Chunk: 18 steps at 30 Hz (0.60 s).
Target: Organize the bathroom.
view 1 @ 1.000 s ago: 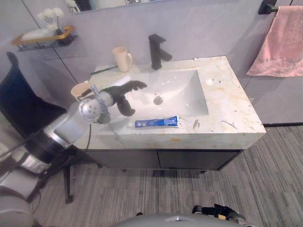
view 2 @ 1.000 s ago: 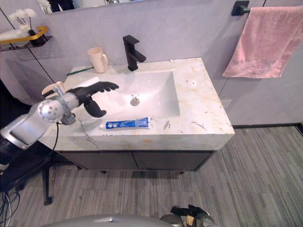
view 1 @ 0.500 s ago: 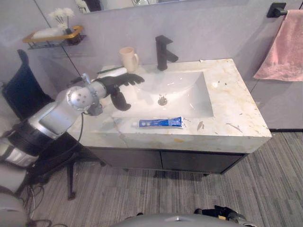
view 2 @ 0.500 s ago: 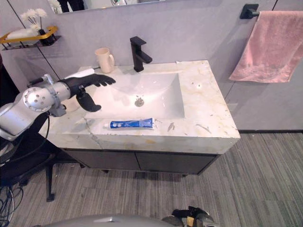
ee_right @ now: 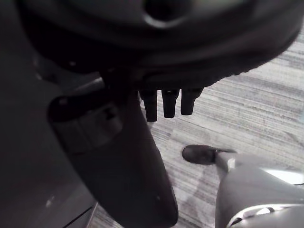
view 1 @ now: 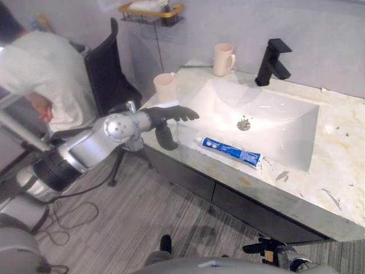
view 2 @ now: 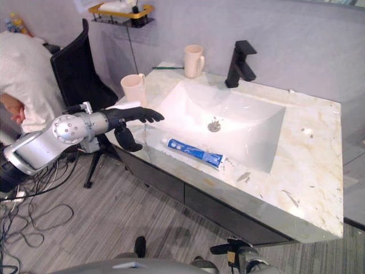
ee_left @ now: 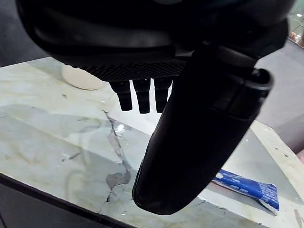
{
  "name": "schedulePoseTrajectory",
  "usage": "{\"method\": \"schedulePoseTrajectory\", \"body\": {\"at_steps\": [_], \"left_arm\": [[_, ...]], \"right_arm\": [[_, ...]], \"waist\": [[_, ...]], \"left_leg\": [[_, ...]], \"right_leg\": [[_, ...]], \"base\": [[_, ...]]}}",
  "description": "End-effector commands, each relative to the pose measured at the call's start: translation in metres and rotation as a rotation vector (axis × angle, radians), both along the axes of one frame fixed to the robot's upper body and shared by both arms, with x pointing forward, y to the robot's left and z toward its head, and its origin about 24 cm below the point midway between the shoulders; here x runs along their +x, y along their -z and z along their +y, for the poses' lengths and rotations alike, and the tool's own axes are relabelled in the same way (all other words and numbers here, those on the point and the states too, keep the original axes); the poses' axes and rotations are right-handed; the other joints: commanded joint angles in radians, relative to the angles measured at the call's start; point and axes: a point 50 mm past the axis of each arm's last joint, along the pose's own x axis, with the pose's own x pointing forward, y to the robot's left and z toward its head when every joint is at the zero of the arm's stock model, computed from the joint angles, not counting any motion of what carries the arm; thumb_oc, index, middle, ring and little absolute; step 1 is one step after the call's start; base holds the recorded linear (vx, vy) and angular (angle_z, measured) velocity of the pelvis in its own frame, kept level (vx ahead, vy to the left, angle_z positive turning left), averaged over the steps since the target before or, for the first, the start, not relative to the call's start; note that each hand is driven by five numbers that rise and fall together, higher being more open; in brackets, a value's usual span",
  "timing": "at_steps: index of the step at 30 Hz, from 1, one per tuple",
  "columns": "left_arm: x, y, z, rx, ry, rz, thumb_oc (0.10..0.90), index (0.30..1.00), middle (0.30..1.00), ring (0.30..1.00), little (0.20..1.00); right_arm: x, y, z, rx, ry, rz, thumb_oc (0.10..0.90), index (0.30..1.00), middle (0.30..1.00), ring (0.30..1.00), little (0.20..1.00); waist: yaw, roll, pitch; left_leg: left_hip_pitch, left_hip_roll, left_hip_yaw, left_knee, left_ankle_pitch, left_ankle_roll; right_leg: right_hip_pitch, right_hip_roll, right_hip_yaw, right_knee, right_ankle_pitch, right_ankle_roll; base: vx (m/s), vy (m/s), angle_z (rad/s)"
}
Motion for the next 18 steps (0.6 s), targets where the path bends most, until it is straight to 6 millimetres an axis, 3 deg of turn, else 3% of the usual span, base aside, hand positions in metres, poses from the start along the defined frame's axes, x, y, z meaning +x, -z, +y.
{"method": "schedulePoseTrajectory", "body": {"at_steps": [1, 4, 12, 18], "left_arm": [[0.001, -0.076, 0.018, -0.091, -0.001, -0.331, 0.800, 0.900, 0.900, 0.900, 0.900], [-0.001, -0.079, 0.021, -0.129, 0.022, -0.315, 0.800, 0.900, 0.900, 0.900, 0.900], [-0.018, -0.085, 0.002, -0.272, 0.168, -0.324, 0.800, 0.900, 0.900, 0.900, 0.900], [-0.019, -0.084, -0.013, -0.295, 0.197, -0.261, 0.800, 0.900, 0.900, 0.900, 0.900]], "right_arm": [[0.009, -0.008, -0.015, -0.052, -0.017, -0.038, 0.800, 0.900, 0.900, 0.900, 0.900], [0.009, -0.007, -0.014, -0.046, -0.026, -0.033, 0.800, 0.900, 0.900, 0.900, 0.900], [-0.001, 0.000, -0.002, -0.003, 0.009, 0.001, 0.800, 0.900, 0.900, 0.900, 0.900], [-0.013, 0.004, 0.000, 0.001, 0.037, 0.028, 0.800, 0.900, 0.900, 0.900, 0.900]], "waist": [[-0.001, -0.057, -0.026], [0.003, -0.045, -0.033], [-0.016, -0.025, -0.052], [-0.044, -0.014, -0.056]], "left_leg": [[0.032, -0.058, 0.111, 0.124, -0.177, 0.027], [0.049, -0.100, 0.086, 0.104, -0.200, 0.045], [0.094, -0.099, 0.100, 0.063, -0.197, 0.046], [0.111, -0.103, 0.116, 0.050, -0.202, 0.051]], "right_leg": [[-0.045, -0.007, 0.014, 0.004, -0.005, 0.025], [-0.050, 0.004, 0.033, 0.007, -0.009, 0.028], [-0.048, 0.012, 0.063, 0.005, -0.012, 0.034], [-0.051, 0.009, 0.076, 0.007, -0.010, 0.037]], "base": [[-0.07, -0.040, 0.32], [-0.01, -0.012, 0.04], [0.04, 0.019, -0.11], [0.04, 0.049, -0.11]]}}
